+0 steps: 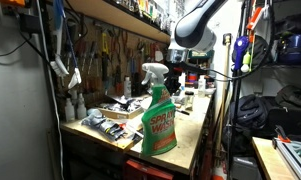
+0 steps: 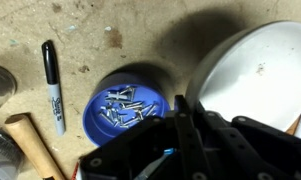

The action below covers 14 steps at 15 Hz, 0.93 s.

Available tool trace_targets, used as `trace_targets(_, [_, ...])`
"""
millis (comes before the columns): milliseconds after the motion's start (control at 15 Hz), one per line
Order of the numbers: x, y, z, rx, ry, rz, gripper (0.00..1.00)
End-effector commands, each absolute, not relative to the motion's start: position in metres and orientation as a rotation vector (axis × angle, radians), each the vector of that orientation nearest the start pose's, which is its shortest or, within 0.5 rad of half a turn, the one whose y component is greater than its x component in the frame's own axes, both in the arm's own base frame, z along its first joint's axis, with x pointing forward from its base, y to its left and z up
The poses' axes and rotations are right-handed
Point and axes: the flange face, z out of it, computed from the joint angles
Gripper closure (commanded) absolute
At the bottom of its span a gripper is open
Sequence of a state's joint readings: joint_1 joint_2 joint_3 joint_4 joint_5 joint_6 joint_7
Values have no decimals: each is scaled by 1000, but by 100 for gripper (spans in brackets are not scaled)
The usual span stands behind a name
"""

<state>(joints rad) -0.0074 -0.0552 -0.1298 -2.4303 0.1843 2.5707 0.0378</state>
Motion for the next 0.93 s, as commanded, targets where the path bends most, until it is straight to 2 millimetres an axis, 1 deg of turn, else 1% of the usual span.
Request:
trace_targets(0, [504,-75,332,-2968,552,-305,98])
trace_targets(267, [509,-71,320,-2960,561,-264,98])
trace_targets(667, [516,-68,315,-2921,603,-245,98])
trace_targets(733, [517,-68,314,-2923,608,-245,68])
trace_targets(800, [517,-69,313,-2926,611,-247,66])
trace_targets(867, [518,-70,314,-2926,617,-248,60])
